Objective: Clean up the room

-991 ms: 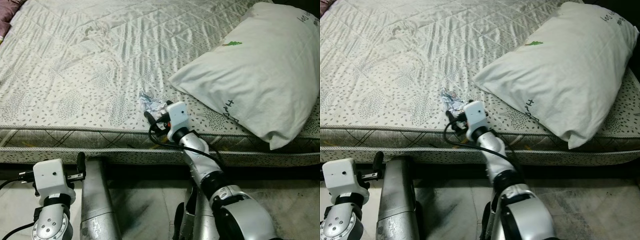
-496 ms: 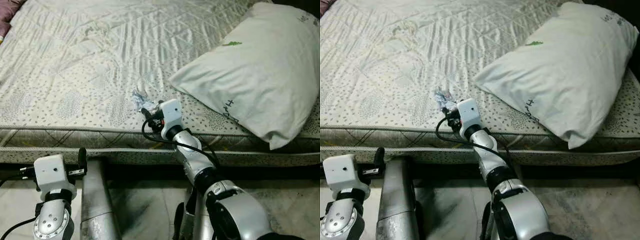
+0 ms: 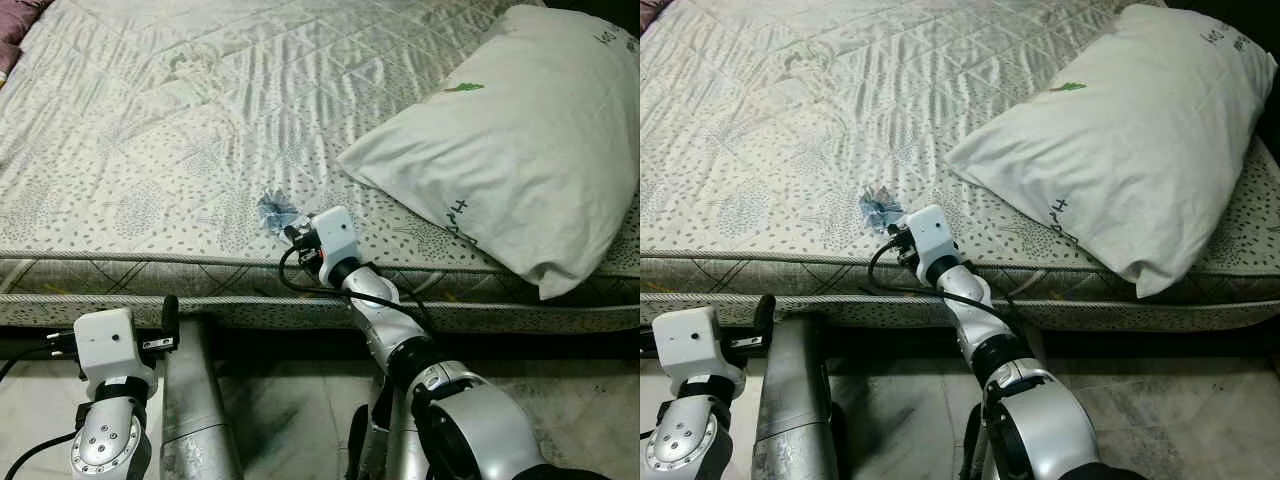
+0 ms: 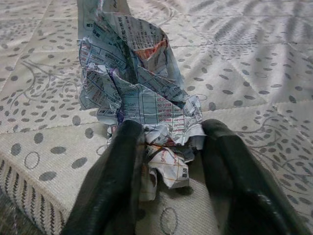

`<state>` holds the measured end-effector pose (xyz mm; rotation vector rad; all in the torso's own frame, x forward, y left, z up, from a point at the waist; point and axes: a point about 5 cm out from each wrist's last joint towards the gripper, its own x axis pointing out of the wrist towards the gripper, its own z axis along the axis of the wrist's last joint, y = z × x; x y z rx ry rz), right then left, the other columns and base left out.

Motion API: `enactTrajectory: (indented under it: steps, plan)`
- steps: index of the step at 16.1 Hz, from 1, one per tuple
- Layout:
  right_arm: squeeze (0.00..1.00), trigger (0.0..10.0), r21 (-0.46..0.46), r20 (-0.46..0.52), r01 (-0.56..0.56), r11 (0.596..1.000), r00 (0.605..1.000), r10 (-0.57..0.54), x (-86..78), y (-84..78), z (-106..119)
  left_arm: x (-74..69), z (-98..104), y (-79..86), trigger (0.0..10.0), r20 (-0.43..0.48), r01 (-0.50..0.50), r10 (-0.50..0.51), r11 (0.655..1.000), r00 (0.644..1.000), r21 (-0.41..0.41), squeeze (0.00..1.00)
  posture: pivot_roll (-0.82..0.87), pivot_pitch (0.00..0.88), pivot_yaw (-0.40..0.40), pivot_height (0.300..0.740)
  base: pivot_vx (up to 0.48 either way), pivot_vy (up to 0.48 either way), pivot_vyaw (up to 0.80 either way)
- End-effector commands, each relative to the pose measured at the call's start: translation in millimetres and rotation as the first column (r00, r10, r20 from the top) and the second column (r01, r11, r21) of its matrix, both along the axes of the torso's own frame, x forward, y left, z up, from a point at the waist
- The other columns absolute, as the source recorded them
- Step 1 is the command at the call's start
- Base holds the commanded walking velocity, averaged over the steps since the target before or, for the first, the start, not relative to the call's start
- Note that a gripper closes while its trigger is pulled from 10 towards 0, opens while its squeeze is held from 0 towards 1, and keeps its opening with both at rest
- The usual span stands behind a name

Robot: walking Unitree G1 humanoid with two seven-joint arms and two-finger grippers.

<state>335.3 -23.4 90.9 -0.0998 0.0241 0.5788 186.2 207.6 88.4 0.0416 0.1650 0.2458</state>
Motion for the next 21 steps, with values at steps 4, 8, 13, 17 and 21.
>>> enactTrajectory:
  steps: [4, 8, 13, 17, 21]
  plan:
    - [0.00, 0.0, 0.005, -0.042, -0.037, 0.999, 0.998, 0.037, -6.6, 12.2, -6.1, 0.7, -6.1, -3.1, 10.0, -0.023, 0.013, -0.013, 1.000, 1.000, -0.015, 0.00, 0.22, 0.153, -0.091, 0.466, 0.000, 0.000, 0.00]
    - [0.00, 0.0, 0.008, -0.033, -0.010, 1.000, 0.999, 0.010, -3.0, 6.7, -3.9, 2.9, -6.5, -4.4, 10.0, -0.019, 0.018, -0.018, 1.000, 1.000, -0.020, 0.00, 0.21, 0.147, -0.090, 0.466, 0.000, 0.000, 0.00]
    - [0.00, 0.0, 0.045, -0.039, 0.111, 0.993, 0.993, -0.110, 7.0, -18.0, -1.2, 9.7, -8.3, -6.3, 10.0, -0.011, 0.027, -0.027, 0.999, 1.000, -0.024, 0.00, 0.19, 0.118, -0.083, 0.466, 0.000, 0.000, 0.00]
    - [0.00, 0.0, 0.126, -0.024, 0.282, 0.951, 0.959, -0.281, 14.8, -62.6, 4.7, 20.4, -11.4, -9.8, 10.0, 0.000, 0.042, -0.042, 0.998, 0.999, -0.037, 0.00, 0.15, 0.086, -0.075, 0.466, 0.000, 0.000, 0.00]
    - [0.00, 0.0, 0.202, -0.024, 0.341, 0.918, 0.939, -0.343, -8.1, -97.2, -2.0, 33.4, -17.6, -18.6, 10.0, 0.005, 0.074, -0.074, 0.992, 0.997, -0.103, 0.00, 0.09, 0.021, -0.030, 0.466, 0.000, 0.000, 0.00]
